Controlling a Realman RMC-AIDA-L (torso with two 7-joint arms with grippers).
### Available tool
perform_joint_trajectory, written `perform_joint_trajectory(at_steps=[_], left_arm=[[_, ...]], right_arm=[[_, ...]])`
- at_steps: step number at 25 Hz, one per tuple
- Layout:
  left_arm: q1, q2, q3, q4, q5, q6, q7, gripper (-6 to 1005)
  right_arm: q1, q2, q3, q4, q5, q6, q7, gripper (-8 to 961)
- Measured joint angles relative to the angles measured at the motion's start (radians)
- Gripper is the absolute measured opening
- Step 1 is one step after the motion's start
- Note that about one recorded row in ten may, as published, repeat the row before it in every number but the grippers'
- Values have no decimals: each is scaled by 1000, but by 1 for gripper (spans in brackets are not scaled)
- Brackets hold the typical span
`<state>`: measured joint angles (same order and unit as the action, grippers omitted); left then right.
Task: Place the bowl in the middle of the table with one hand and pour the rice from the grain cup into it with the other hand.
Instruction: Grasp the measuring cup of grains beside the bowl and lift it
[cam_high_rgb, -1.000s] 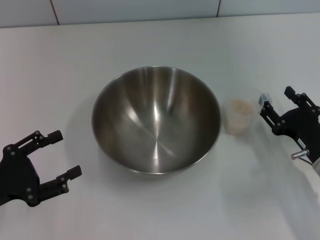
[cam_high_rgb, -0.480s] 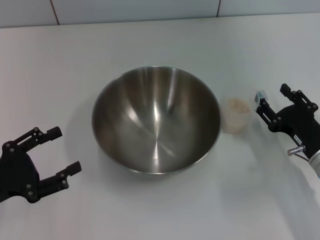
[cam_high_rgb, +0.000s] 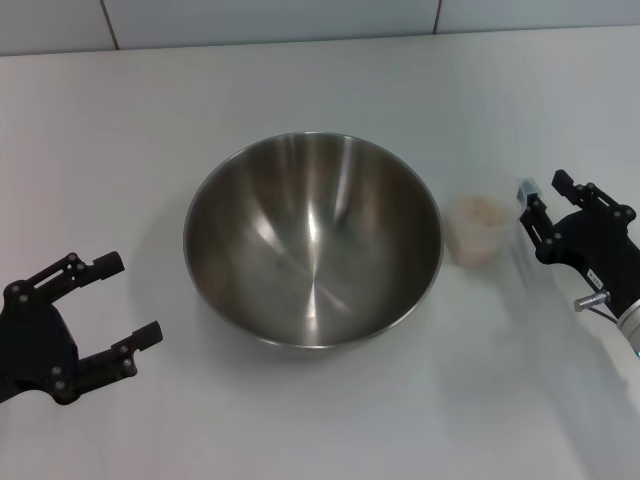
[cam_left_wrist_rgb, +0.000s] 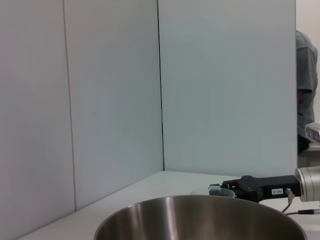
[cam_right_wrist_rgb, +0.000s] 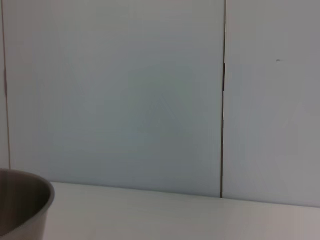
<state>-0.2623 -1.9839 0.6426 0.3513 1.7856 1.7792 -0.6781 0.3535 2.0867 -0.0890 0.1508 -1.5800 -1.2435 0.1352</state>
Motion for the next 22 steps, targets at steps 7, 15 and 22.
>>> perform_joint_trajectory(at_steps=[7,15,22], left_arm=[[0,2,-1,0,0,0,-1,815],[0,2,-1,0,0,0,-1,814],[1,2,-1,0,0,0,-1,814]], right_arm=[[1,1,0,3,0,-2,1,342],[-1,1,0,7,0,-6,1,37],[-4,1,0,7,0,-16,1,12]])
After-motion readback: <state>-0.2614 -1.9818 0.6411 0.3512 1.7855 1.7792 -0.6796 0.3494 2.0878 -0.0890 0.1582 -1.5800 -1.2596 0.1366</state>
